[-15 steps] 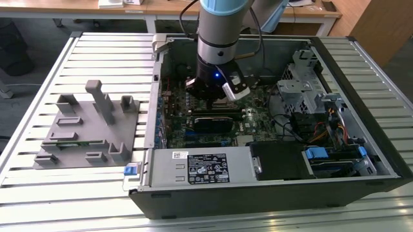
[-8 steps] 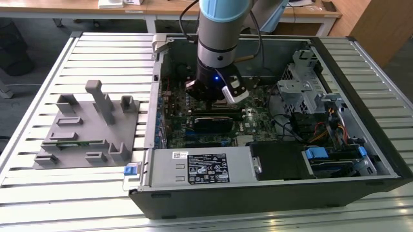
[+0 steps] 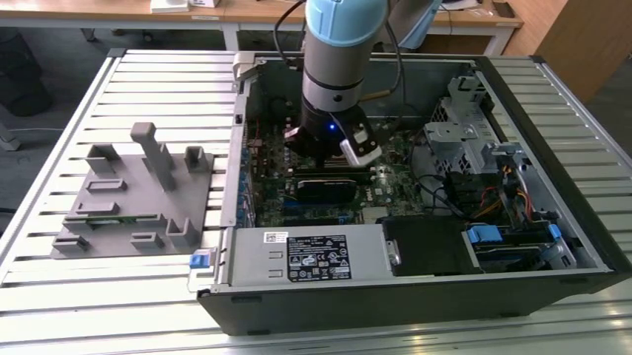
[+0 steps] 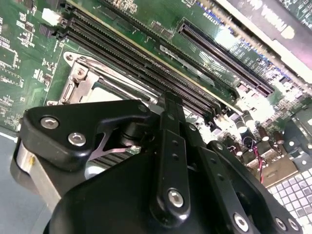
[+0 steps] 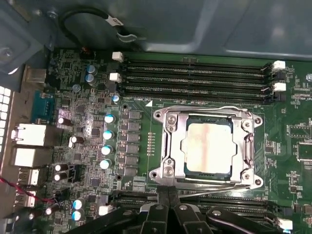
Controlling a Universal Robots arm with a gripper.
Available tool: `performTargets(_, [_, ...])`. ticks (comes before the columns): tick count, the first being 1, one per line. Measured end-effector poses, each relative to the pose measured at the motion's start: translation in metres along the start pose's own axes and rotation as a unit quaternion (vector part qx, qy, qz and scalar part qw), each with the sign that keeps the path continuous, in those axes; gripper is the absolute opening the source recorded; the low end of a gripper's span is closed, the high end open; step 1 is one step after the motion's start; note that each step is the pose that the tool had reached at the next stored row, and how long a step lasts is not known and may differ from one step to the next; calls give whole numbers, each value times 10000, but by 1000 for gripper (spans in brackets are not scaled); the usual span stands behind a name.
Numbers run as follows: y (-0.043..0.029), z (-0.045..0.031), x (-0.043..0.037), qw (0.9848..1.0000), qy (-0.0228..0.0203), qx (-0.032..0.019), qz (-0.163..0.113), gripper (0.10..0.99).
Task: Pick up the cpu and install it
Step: 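Install the second cpu locking lever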
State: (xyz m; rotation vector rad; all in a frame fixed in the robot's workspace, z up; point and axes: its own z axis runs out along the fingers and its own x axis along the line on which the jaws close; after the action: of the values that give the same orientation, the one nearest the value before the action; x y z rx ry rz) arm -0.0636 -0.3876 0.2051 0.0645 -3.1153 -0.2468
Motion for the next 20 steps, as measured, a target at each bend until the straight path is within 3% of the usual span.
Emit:
performTargets(7, [-26,-3,16,9999,-6,-145,-3,106])
performTargets(20, [-40,70,50,9997,-10,-231,-3,106])
